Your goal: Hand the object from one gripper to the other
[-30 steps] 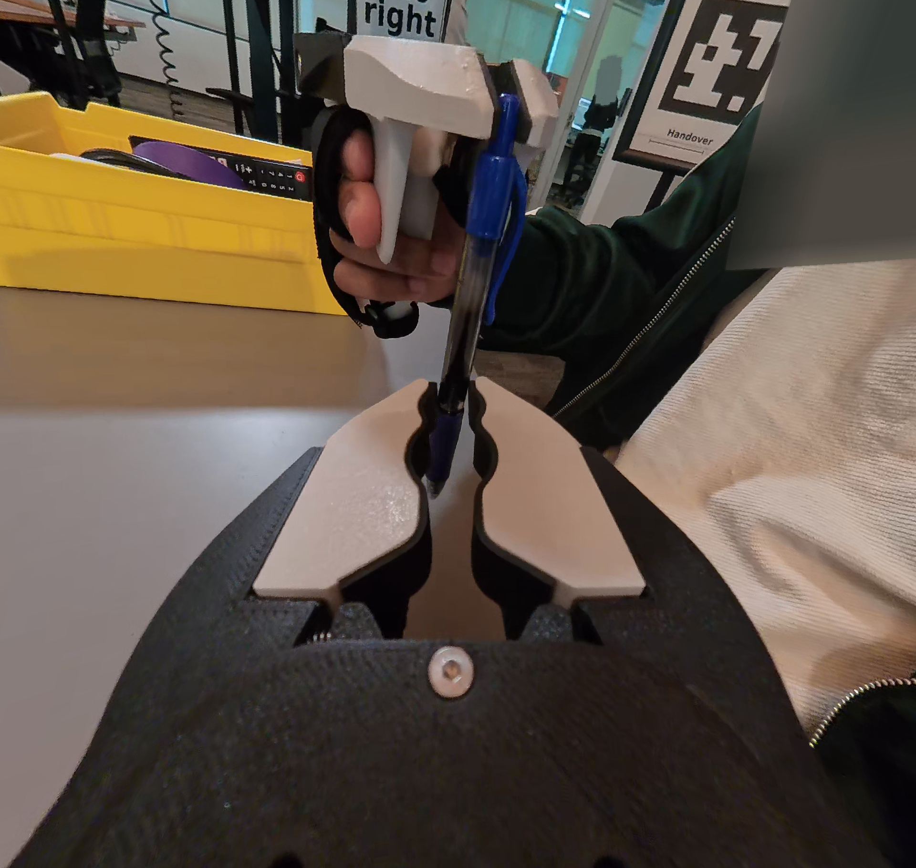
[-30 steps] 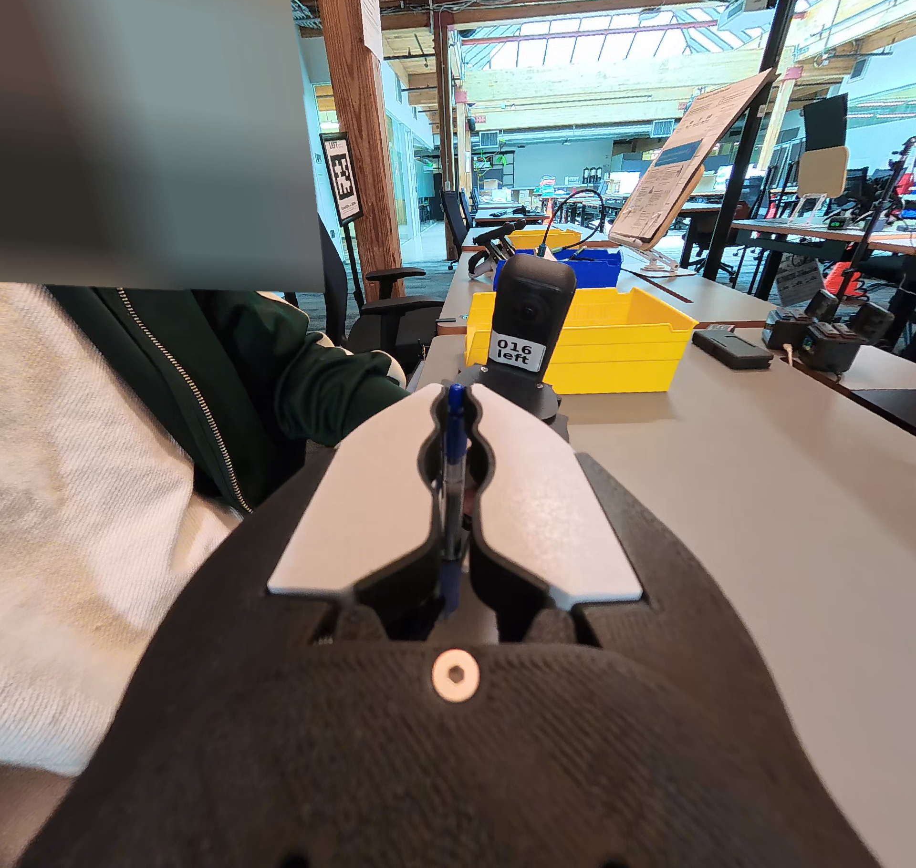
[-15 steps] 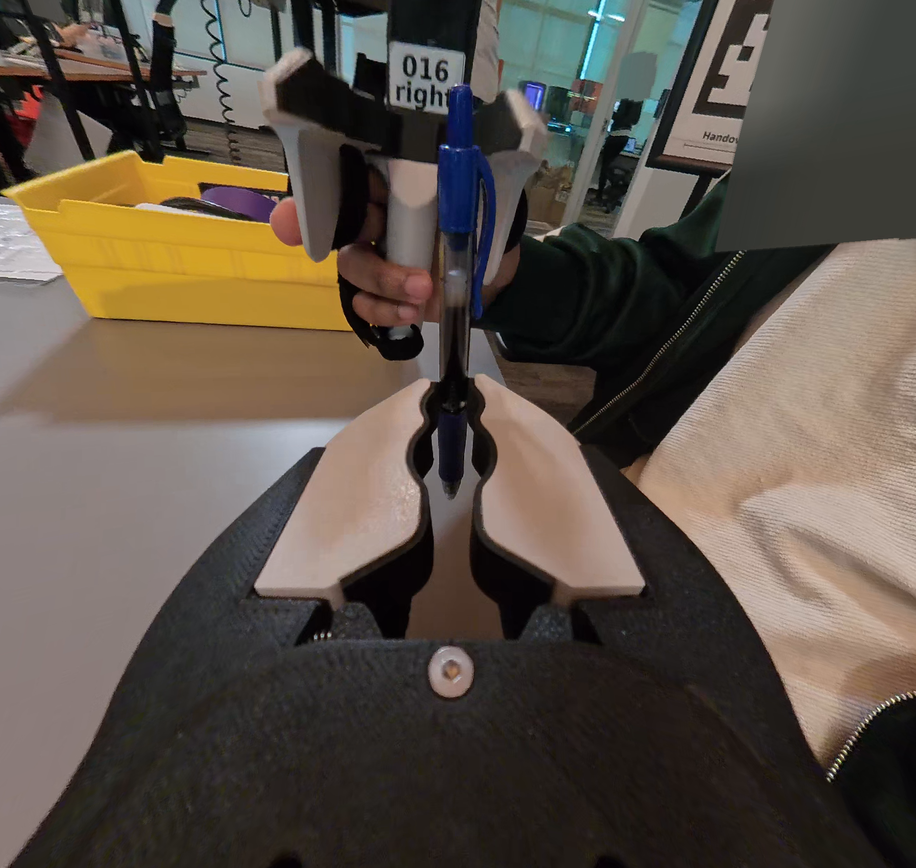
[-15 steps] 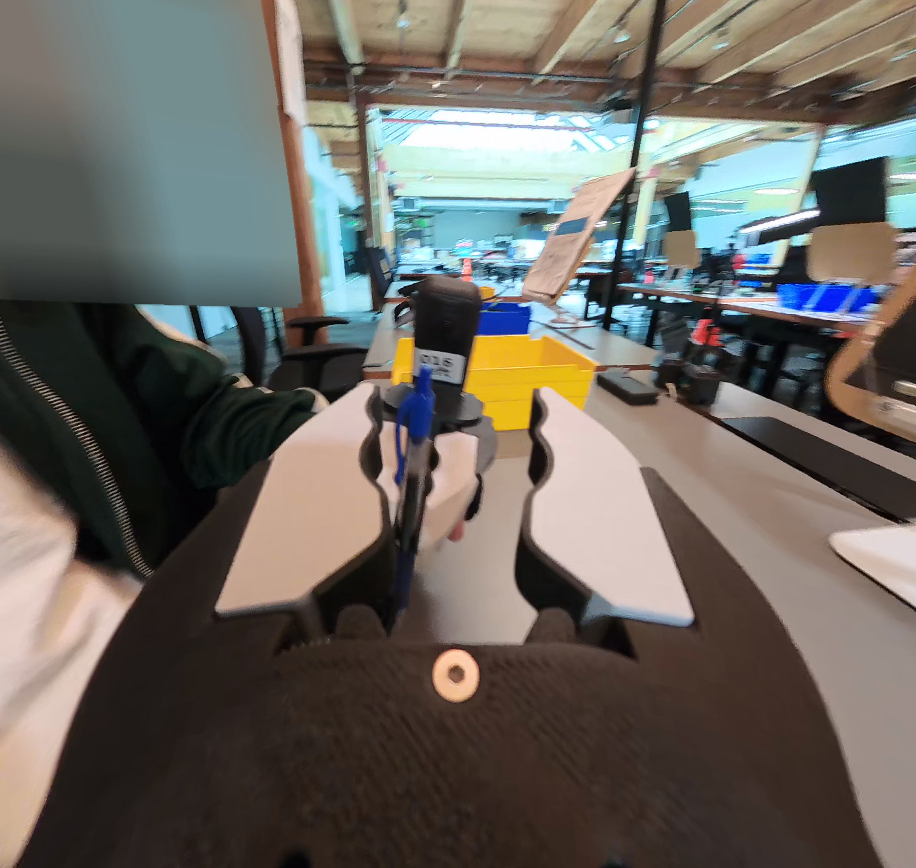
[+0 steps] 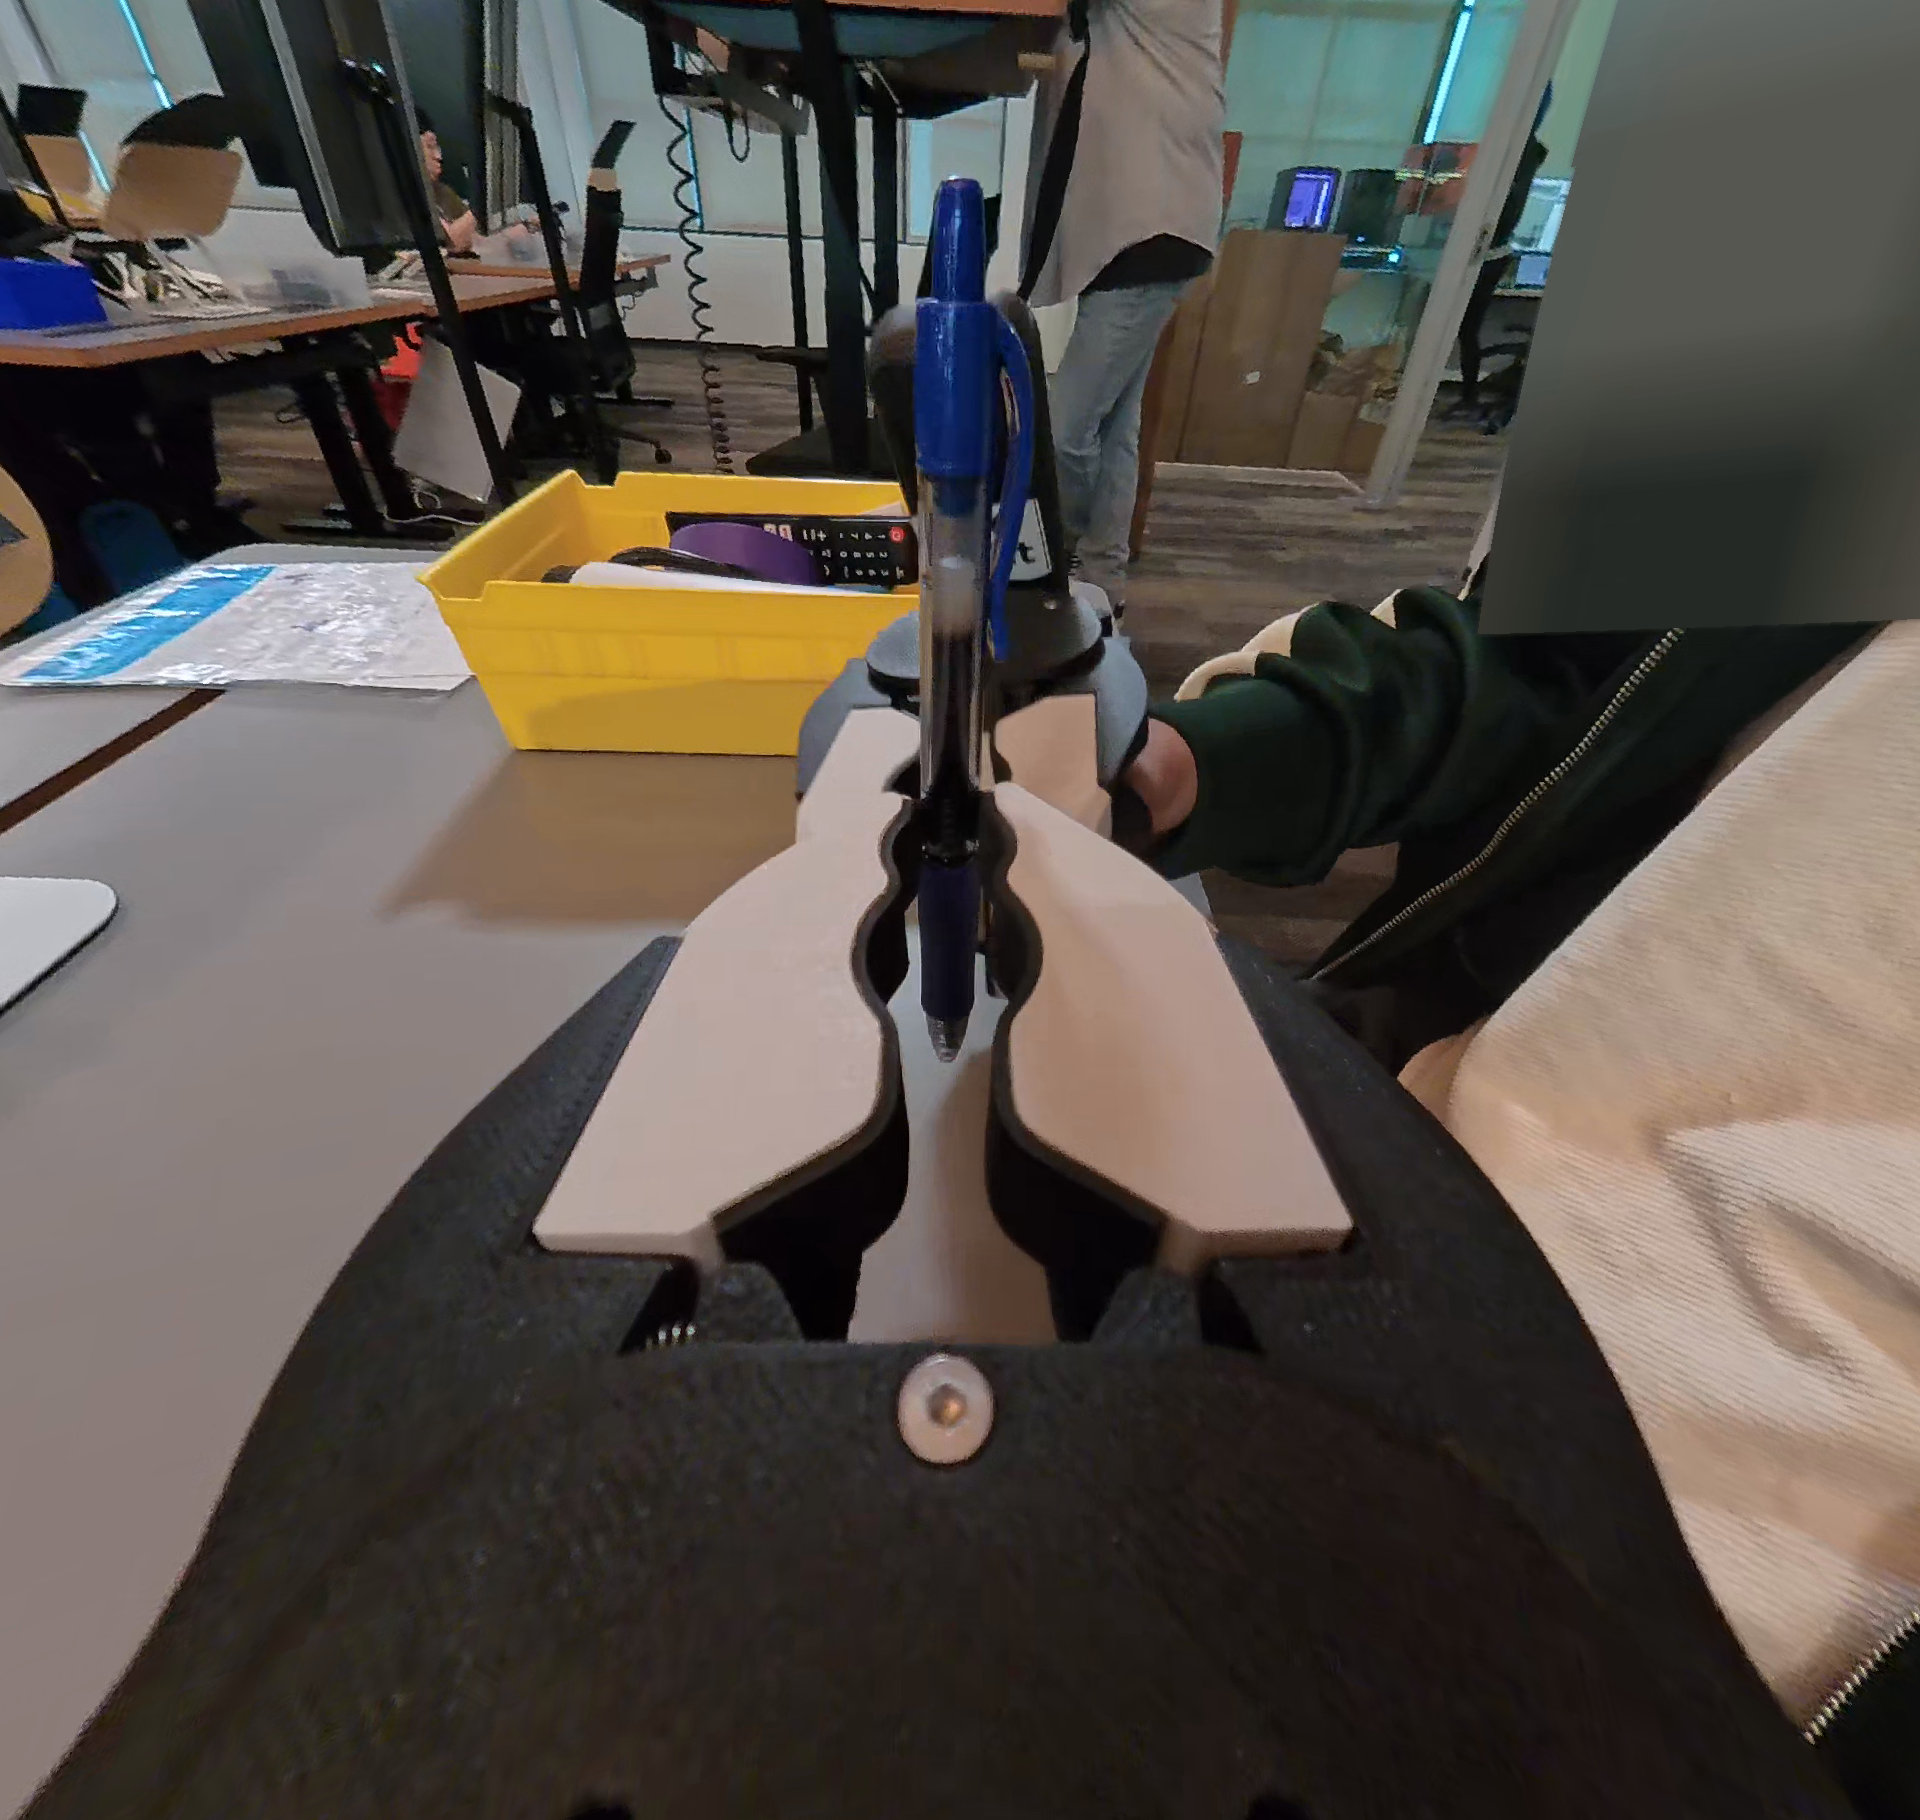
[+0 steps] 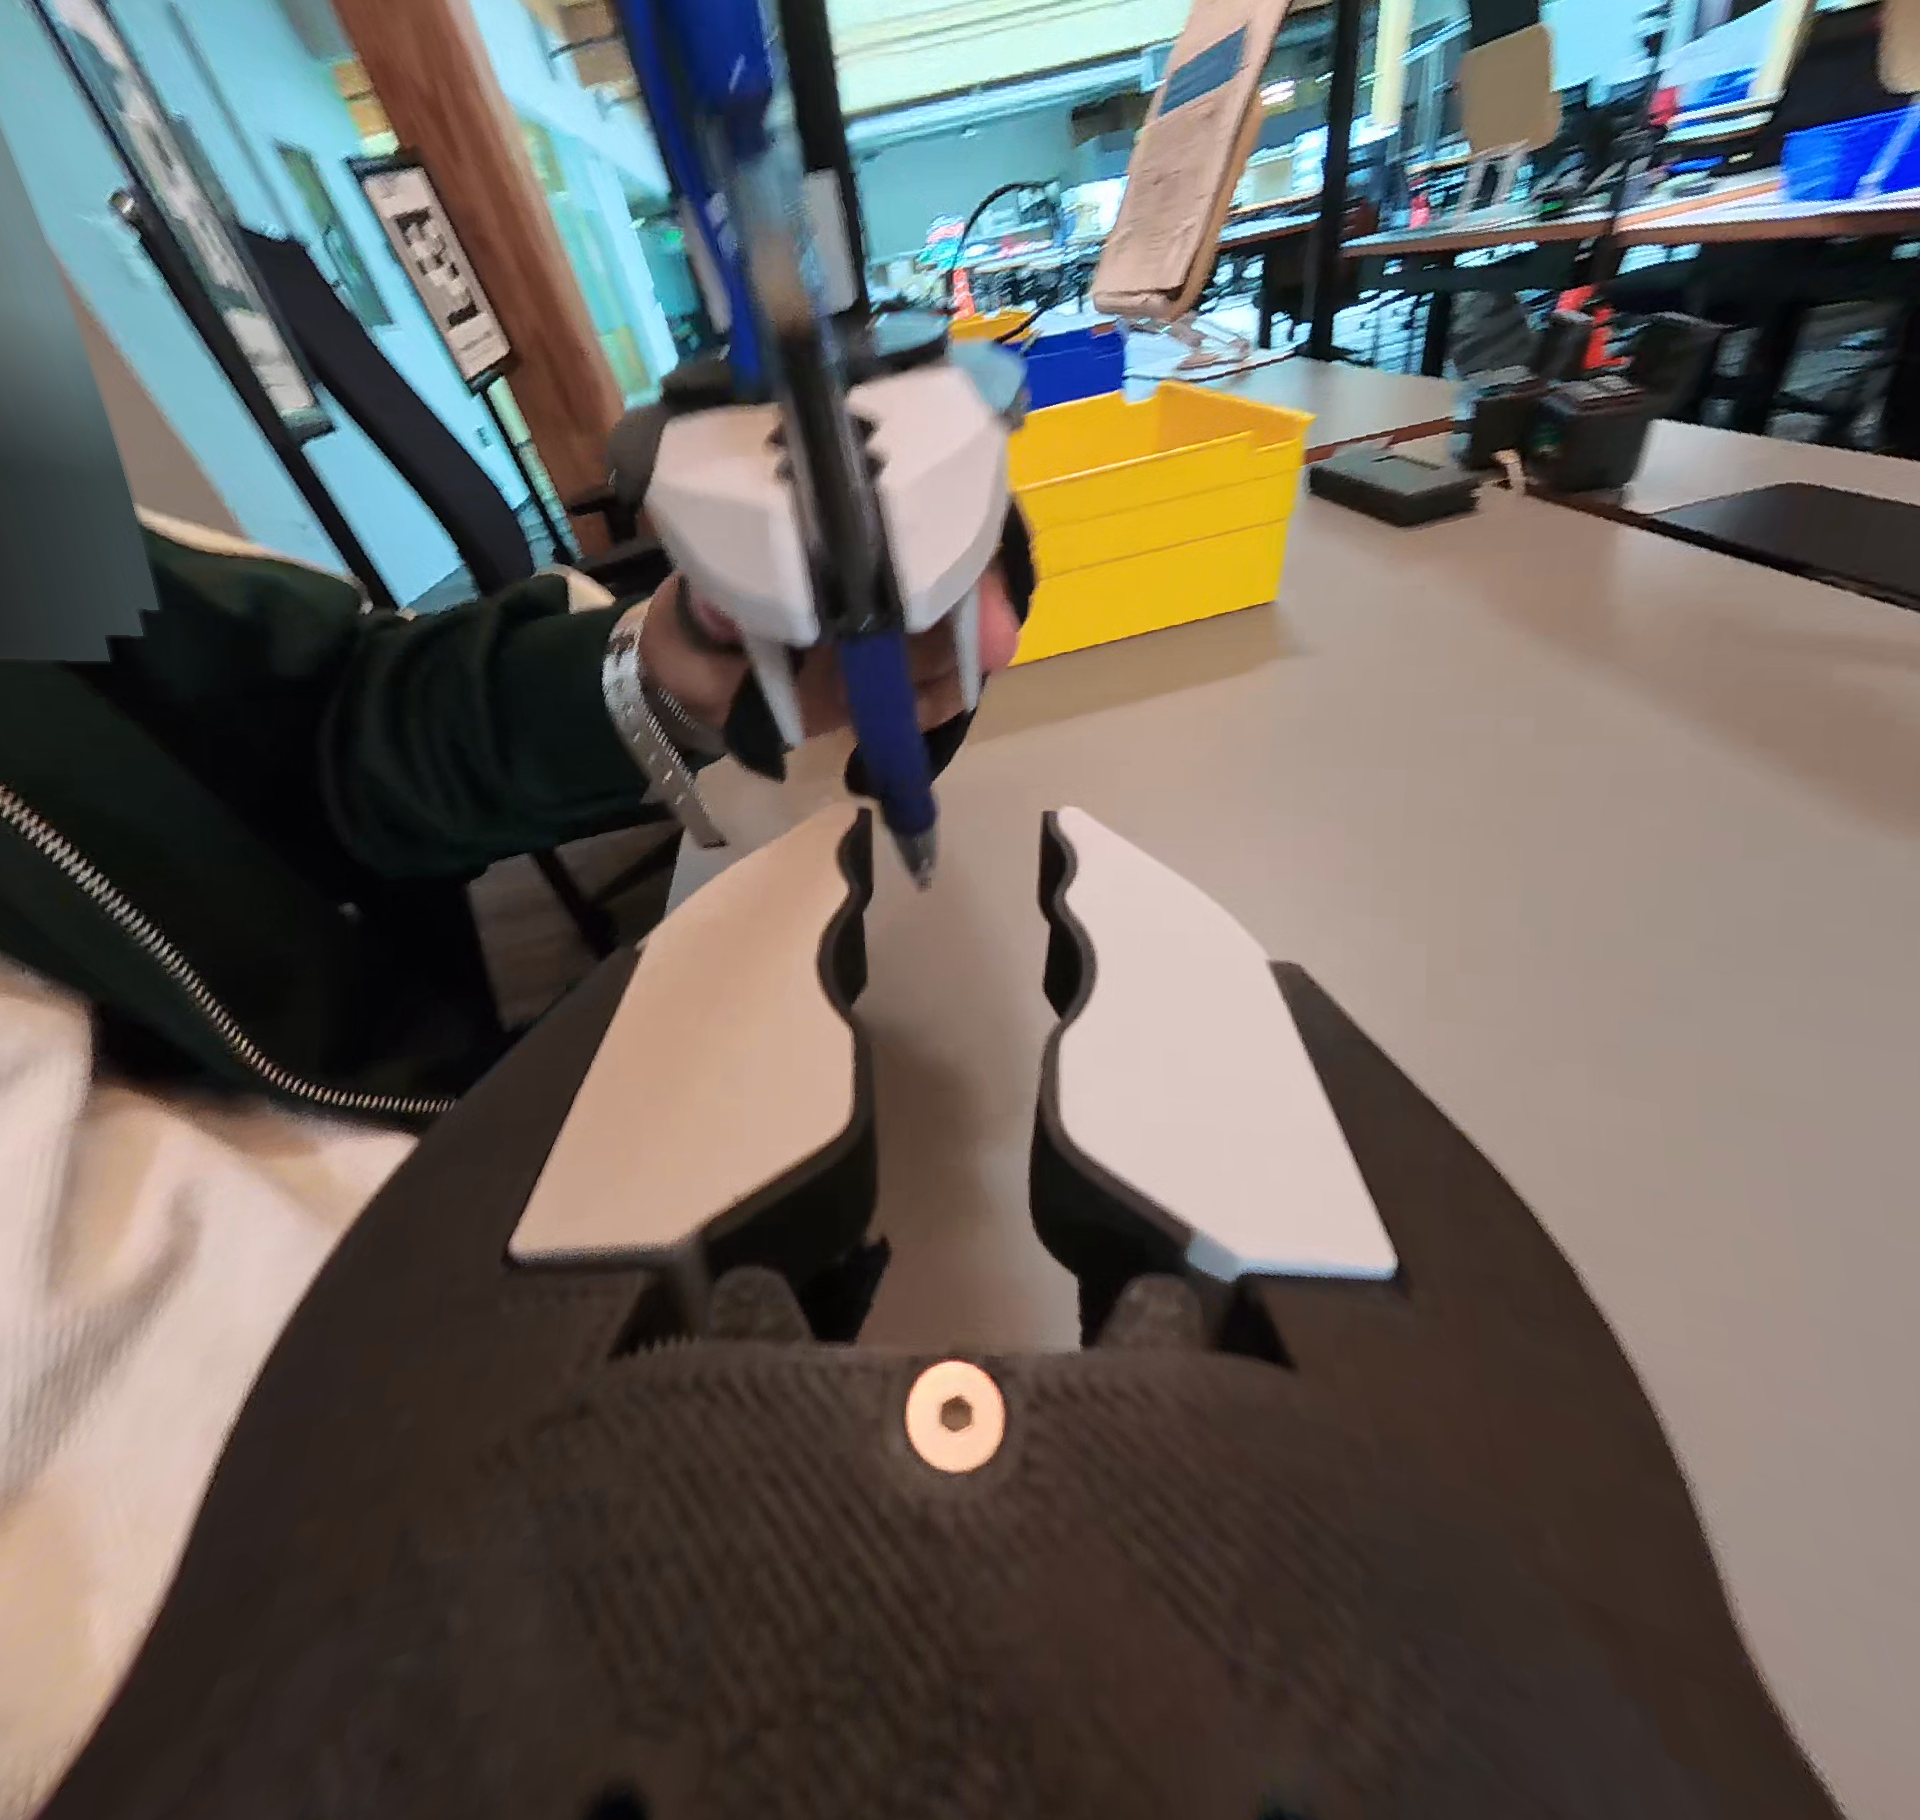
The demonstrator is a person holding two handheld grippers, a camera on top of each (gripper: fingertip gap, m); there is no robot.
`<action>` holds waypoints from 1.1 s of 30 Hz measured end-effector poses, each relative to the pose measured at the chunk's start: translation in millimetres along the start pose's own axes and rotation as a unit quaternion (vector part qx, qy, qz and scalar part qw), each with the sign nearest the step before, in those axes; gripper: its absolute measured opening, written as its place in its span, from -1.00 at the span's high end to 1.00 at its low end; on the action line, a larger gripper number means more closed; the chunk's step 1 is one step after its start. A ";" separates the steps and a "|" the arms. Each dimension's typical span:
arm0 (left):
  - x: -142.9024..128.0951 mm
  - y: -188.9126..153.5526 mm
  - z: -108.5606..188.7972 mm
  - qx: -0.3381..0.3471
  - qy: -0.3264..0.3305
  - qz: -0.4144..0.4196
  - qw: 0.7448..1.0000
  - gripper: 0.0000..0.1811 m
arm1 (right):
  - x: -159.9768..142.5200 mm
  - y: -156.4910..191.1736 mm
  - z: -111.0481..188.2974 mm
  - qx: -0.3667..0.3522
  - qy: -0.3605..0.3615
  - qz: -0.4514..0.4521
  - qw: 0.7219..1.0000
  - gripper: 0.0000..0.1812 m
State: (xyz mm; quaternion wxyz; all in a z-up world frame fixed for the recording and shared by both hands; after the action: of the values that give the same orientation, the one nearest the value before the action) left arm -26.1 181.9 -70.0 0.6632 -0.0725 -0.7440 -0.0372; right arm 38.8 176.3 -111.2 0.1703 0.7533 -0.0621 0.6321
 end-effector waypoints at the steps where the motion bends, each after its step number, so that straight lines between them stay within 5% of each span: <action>1: 1.8 0.1 0.5 0.002 -0.002 -0.002 1.000 0.87 | -1.4 2.4 -1.5 0.007 0.003 0.003 1.000 0.67; 17: 7.4 -4.4 -4.1 -0.003 -0.023 0.009 1.000 0.88 | 4.6 13.2 -7.5 0.006 -0.019 0.042 0.999 0.88; 21: 9.4 -0.9 -4.2 0.008 -0.039 0.017 0.999 0.61 | 9.1 10.8 -4.0 -0.002 -0.029 0.049 0.998 0.88; 33: 4.6 11.3 4.3 0.028 -0.057 0.038 0.997 0.57 | 20.2 -0.7 9.2 -0.020 -0.066 0.025 0.997 0.88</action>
State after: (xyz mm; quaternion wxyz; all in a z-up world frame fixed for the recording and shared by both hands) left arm -29.0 194.0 -66.4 0.6221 -0.0845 -0.7782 0.0131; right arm 51.5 176.4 -93.0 0.1649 0.7880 -0.1046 0.5839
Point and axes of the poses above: each gripper's, where its closed fingertips meet, z back along the fingers, x out of its top, y = z × x across the jaws, the point moved 4 cm from there along z, back along the fingers, and after that the axes turned 12 degrees about -y, right-handed, at the moved point
